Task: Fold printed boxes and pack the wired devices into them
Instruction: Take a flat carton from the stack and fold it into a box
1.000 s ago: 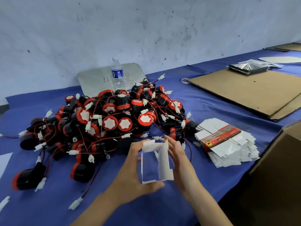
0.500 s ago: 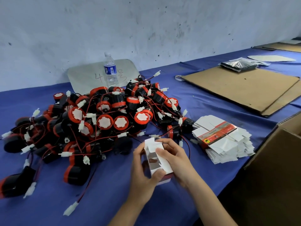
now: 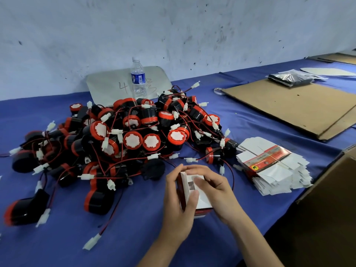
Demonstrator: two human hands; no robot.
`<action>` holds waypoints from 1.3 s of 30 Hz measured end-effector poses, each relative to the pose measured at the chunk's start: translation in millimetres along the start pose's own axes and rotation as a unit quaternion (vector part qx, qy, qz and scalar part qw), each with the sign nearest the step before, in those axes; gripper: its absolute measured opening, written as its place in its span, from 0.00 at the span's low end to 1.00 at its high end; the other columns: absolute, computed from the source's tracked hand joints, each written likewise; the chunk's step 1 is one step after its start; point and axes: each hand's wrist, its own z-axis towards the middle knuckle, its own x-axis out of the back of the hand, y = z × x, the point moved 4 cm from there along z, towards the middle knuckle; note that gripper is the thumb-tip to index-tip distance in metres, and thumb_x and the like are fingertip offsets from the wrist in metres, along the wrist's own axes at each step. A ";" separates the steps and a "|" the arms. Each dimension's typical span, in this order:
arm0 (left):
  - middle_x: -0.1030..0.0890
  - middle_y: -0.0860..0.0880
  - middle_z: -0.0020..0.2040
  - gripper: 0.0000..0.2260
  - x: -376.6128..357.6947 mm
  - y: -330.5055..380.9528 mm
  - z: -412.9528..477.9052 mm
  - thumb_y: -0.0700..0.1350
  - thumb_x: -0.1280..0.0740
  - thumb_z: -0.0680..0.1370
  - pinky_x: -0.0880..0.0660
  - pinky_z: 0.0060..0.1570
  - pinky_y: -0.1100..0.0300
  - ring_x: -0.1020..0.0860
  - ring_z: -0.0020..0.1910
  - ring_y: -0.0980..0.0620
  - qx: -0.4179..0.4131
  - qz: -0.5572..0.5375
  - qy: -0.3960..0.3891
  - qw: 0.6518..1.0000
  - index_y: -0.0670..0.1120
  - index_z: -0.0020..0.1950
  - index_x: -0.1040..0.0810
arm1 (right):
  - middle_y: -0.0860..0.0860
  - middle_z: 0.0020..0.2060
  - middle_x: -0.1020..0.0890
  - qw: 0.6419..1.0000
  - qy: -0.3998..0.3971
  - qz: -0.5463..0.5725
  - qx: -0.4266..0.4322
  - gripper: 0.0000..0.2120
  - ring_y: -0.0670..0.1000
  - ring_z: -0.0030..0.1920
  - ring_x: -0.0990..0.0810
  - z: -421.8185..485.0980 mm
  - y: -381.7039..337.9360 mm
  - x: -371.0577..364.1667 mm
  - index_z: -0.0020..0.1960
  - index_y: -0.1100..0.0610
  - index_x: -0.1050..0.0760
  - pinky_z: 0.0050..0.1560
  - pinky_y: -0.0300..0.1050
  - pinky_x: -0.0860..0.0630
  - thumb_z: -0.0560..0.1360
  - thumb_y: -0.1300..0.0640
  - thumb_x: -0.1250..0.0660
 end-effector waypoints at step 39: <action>0.29 0.61 0.69 0.31 7.2 -1.7 1.4 0.34 0.44 0.72 0.30 0.64 0.65 0.31 0.69 0.58 0.030 -0.016 0.026 0.999 0.64 0.68 0.32 | 0.43 0.55 0.22 0.990 -0.010 -0.108 -0.093 0.31 0.41 0.48 0.20 1.8 -2.4 -10.7 0.63 0.41 0.27 0.43 0.34 0.24 0.73 0.73 0.38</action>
